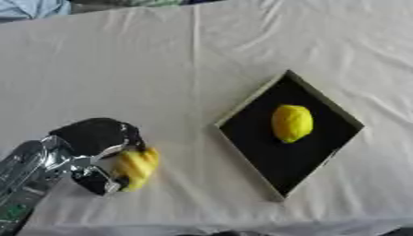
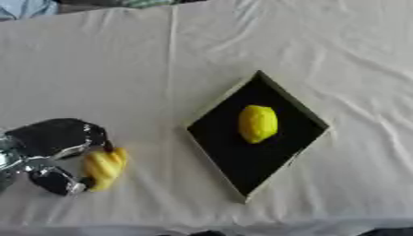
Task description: Pick up objects on the table and place them in the box.
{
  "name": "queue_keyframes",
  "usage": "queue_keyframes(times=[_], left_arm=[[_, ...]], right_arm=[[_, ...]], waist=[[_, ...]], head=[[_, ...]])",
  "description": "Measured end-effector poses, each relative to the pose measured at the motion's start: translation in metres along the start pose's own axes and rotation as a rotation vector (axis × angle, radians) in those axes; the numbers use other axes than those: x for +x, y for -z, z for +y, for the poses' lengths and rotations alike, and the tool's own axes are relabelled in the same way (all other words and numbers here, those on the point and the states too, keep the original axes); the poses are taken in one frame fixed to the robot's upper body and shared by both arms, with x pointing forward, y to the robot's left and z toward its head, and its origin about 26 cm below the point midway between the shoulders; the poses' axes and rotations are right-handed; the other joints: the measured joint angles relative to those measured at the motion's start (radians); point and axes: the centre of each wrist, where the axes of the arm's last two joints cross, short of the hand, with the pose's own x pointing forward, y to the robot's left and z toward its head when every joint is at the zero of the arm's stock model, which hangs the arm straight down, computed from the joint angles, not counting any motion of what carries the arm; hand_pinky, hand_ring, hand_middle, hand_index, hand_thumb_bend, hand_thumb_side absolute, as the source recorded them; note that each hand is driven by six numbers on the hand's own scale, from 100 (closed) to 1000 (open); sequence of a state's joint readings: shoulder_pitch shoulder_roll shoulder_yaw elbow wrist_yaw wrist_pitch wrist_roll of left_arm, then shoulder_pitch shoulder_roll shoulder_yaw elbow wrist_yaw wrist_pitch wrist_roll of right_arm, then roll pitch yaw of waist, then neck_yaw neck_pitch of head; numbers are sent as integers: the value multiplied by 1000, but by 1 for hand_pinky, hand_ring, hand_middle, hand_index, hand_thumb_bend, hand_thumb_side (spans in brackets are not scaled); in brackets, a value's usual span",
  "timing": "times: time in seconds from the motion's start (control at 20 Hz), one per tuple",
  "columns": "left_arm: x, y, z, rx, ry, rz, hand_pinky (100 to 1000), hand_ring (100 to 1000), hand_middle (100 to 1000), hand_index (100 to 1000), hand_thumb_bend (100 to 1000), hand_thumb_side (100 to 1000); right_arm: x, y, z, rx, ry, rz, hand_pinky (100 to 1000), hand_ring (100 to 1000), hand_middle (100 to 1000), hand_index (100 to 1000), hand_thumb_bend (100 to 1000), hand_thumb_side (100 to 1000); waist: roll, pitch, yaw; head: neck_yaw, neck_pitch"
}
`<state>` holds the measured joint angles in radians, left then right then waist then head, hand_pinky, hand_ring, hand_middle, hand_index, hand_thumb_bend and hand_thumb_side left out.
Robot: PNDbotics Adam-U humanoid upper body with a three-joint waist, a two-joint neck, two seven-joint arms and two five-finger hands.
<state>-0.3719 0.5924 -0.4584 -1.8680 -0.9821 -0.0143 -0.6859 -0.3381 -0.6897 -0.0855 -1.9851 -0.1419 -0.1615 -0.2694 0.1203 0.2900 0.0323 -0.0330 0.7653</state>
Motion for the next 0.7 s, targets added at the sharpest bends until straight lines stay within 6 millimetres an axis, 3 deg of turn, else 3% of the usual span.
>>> queue_keyframes(times=[0.15,0.3,0.7], left_arm=[[1,1,2,35,32,11,790,681,594,714,424,100],[2,1,2,77,70,37,747,628,544,659,227,100],[11,-10,16,206,105,51,728,594,484,603,120,100]], right_arm=[[0,0,0,-3,1,2,925,814,693,840,100,580],[0,0,0,-8,2,3,925,814,692,840,100,582],[0,-1,-2,-22,5,9,926,814,692,840,100,583]], waist=[[0,0,-1],[0,1,-1],[0,3,0]], head=[[0,0],[0,0],[-5,0]])
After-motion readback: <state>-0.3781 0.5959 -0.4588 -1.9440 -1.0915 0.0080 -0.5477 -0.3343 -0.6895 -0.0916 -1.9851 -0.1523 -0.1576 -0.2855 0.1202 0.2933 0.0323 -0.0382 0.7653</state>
